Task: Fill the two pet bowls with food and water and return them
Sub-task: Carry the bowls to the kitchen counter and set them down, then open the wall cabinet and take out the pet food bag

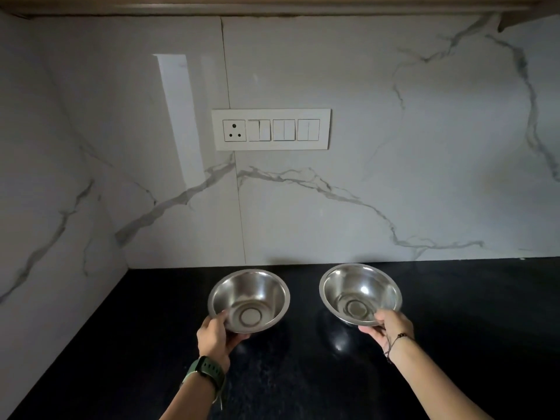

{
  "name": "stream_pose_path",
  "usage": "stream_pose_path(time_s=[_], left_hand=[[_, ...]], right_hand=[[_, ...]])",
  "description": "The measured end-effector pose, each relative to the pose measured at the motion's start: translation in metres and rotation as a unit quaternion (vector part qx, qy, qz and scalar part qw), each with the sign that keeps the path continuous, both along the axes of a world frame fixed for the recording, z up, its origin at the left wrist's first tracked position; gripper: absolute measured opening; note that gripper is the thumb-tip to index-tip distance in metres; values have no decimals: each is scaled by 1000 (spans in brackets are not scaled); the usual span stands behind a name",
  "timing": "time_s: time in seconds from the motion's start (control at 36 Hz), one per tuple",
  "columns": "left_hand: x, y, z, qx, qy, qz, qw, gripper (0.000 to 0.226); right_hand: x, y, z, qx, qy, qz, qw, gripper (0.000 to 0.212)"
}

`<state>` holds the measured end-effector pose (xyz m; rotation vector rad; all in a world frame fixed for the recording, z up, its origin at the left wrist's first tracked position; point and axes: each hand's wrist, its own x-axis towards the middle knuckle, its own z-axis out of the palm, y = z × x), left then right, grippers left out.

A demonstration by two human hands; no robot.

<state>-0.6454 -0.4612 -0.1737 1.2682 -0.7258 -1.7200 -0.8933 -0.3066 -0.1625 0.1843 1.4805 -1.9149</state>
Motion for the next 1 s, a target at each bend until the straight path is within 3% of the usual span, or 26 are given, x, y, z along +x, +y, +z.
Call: stream_pose_path(time_s=[0.31,0.5,0.69,0.81,0.89,1.0], left_hand=[[9,9,-9,-7,-58,-28,998,25],[21,10,-4,-18,-169,-90,981,33],[30,22,20,-142,-408,-75,899,54],[26,30,39,-210,-450,-61,866,53],[19,35,60,-263,-469,-75,840,54],[7,43,100,-347,-473,-93,804,51]], right_hand=[[2,11,-3,-3,1,9,1000,39],[2,20,-3,51,26,63,996,29],[-4,29,0,199,114,49,972,42],[-6,33,8,268,225,26,937,45],[-6,33,17,283,254,3,925,46],[-1,23,44,245,318,6,916,24]])
